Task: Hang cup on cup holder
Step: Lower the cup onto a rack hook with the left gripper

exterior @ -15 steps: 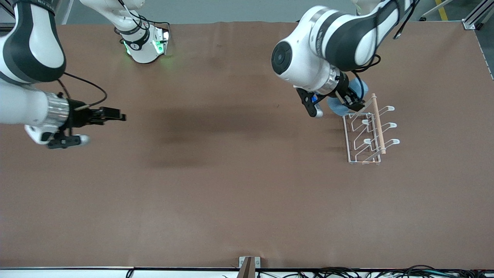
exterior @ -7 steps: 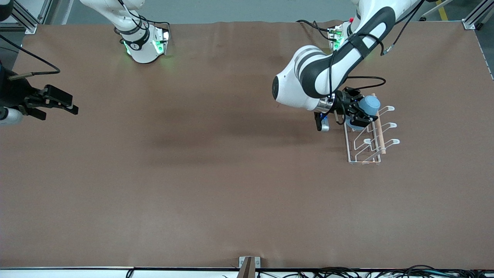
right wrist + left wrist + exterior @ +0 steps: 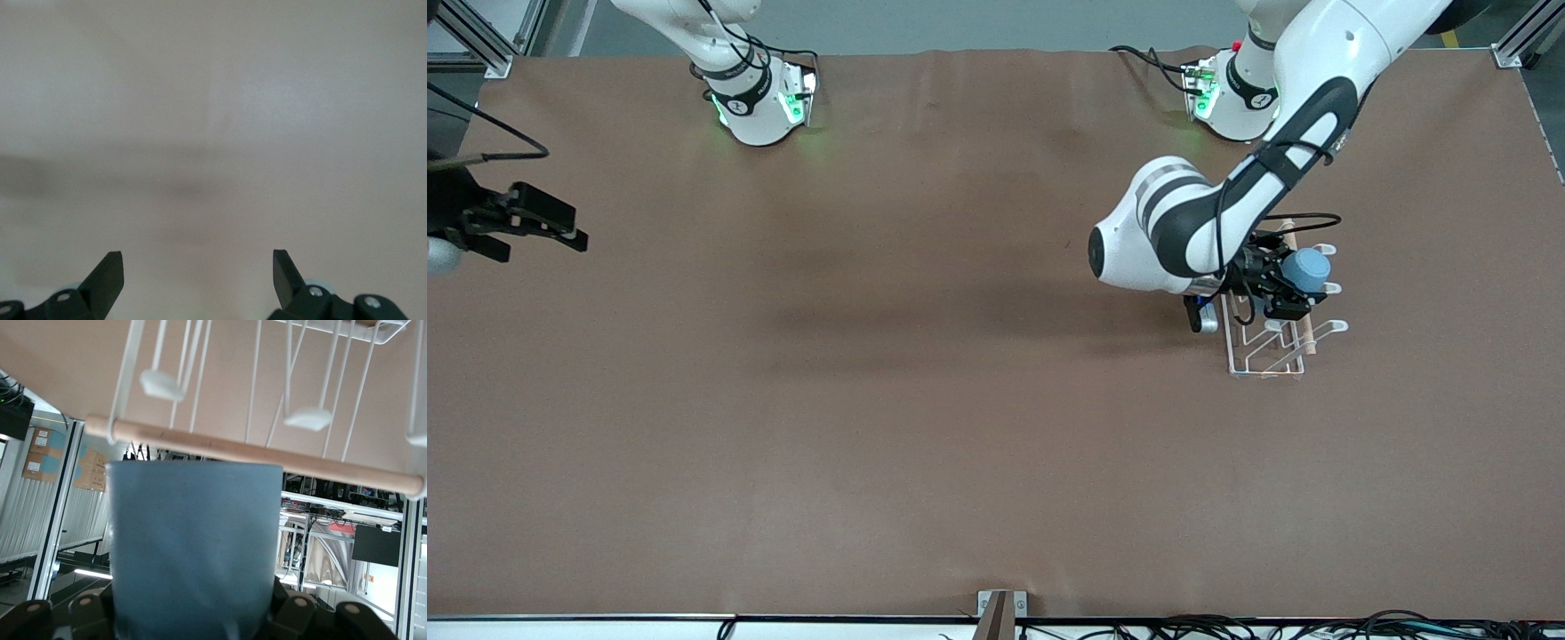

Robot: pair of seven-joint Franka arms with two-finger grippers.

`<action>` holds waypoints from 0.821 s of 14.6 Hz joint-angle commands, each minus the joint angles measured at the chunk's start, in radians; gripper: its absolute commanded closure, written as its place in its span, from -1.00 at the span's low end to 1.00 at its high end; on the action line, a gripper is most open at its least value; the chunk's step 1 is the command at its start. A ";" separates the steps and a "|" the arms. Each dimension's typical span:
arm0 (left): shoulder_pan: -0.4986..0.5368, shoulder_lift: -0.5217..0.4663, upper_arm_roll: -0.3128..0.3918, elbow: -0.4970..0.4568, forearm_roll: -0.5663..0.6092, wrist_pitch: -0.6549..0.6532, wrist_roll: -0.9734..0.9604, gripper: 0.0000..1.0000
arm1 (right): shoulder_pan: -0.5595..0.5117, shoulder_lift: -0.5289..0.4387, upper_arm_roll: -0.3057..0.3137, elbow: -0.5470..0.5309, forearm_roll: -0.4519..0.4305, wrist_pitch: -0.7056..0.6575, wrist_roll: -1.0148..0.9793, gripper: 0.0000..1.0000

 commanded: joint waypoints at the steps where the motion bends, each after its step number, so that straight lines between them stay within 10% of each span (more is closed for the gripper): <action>1: -0.005 0.016 -0.004 0.007 0.021 -0.007 0.016 0.35 | -0.017 -0.067 0.017 -0.059 -0.018 -0.003 0.039 -0.97; 12: -0.006 0.123 -0.002 0.072 0.100 0.010 -0.004 0.30 | -0.007 -0.127 0.023 -0.180 -0.013 0.048 0.042 -0.95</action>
